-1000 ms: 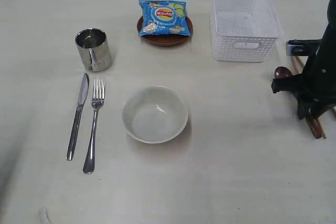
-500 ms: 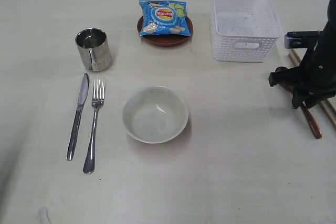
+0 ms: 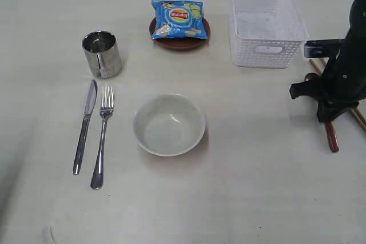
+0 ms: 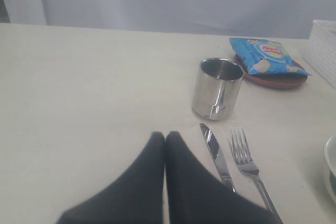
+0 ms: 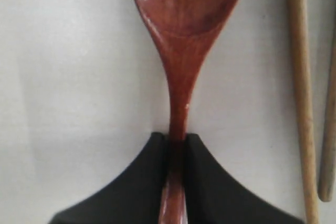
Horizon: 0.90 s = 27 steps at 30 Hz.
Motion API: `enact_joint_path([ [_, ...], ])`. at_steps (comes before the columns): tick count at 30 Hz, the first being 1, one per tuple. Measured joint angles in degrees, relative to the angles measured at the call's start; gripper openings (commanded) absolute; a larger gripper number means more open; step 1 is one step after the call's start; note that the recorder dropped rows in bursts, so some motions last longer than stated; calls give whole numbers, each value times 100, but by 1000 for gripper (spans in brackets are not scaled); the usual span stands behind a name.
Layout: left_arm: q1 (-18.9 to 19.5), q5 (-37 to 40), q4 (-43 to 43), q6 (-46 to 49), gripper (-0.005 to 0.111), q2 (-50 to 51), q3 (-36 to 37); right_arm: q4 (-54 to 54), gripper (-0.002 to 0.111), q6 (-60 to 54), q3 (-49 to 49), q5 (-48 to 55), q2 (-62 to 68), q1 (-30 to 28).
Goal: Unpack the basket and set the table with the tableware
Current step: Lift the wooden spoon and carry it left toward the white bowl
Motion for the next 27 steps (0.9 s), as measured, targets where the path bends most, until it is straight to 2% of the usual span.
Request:
enact_joint_path([
  [7,0,0,0,0,0,0,0,548,-1,-279,10,44,-550,20],
  [11,0,0,0,0,0,0,0,1153,-1,-734,10,107,-1138,343],
  [17,0,0,0,0,0,0,0,1607,-1,-1341,-425,876,-1681,1782],
  [22,0,0,0,0,0,0,0,1451,-1,-1460,-1675,2114,-1560,2809],
  [27,0,0,0,0,0,0,0,1053,-1,-1460,-2608,2271,-1198,3573],
])
